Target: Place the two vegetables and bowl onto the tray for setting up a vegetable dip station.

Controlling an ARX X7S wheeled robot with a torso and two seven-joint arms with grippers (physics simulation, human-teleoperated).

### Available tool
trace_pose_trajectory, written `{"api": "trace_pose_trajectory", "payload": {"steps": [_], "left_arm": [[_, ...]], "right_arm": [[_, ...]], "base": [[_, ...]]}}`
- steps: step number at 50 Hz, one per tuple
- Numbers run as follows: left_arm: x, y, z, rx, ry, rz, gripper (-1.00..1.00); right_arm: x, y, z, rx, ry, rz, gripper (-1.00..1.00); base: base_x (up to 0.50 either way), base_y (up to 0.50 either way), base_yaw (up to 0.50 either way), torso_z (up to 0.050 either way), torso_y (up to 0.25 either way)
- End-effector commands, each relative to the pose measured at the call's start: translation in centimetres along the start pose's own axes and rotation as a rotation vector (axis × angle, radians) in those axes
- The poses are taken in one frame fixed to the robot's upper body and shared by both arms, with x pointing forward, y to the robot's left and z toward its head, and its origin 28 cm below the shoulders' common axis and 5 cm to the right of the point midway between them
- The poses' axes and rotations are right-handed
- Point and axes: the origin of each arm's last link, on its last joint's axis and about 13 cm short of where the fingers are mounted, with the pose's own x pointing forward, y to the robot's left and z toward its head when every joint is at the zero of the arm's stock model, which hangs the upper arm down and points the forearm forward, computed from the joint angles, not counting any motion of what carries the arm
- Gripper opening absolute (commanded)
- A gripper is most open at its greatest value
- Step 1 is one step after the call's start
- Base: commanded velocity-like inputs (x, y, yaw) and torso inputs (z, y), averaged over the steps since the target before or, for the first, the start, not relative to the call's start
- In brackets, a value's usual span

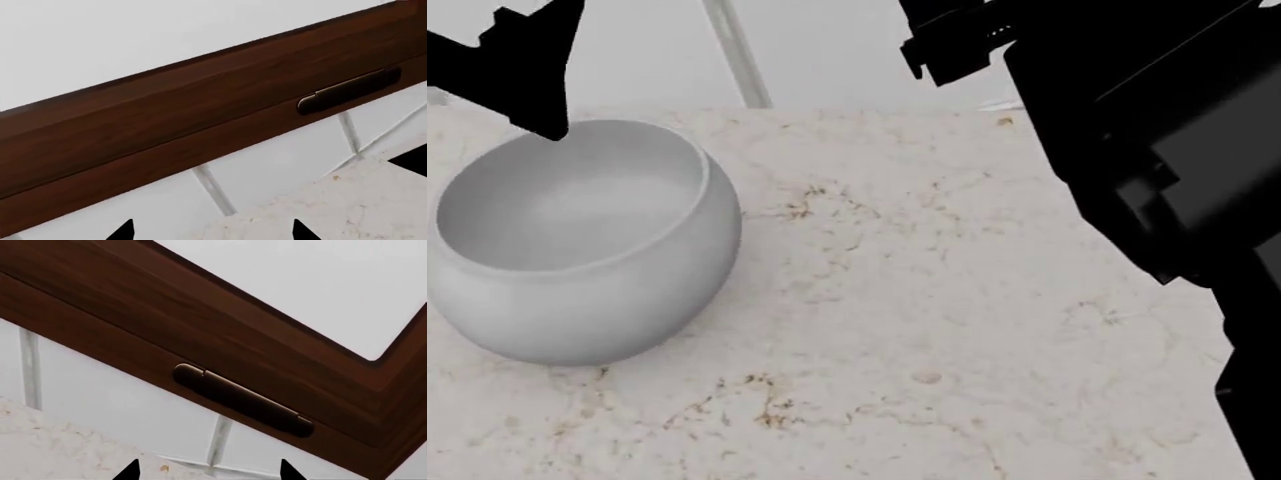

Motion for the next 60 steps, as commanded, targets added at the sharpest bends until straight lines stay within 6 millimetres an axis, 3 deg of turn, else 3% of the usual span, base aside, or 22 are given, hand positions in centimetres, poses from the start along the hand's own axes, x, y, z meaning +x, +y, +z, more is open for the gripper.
{"api": "trace_pose_trajectory", "payload": {"steps": [1,8,16,25,56,60], "left_arm": [[-3.2,1.0,2.0,0.147,0.090,-0.169,1.00],[-4.1,1.7,3.0,0.176,0.138,-0.215,1.00],[-4.3,1.0,1.7,0.347,0.228,-0.326,1.00],[-4.1,0.7,2.1,0.414,0.277,-0.385,1.00],[-3.9,-0.3,1.8,0.462,0.299,-0.489,1.00],[-3.4,-0.5,1.0,0.452,0.314,-0.504,1.00]], "right_arm": [[-0.4,-0.1,0.4,0.005,-0.002,0.002,1.00],[-0.6,-0.1,0.5,0.006,0.002,0.002,1.00],[-0.6,-0.2,0.3,0.014,0.008,0.002,1.00],[-0.4,0.1,-0.2,0.017,0.021,0.011,1.00],[-0.2,0.4,-0.5,0.021,0.030,0.019,1.00],[-0.1,0.5,-0.7,0.022,0.032,0.022,1.00]], "base": [[0.00,0.00,0.00,0.000,0.000],[0.00,0.00,0.00,0.000,0.000],[0.00,0.00,0.00,0.000,0.000],[0.00,0.00,0.00,0.000,0.000],[0.00,0.00,0.00,0.000,0.000],[0.00,0.00,0.00,0.000,0.000]]}}
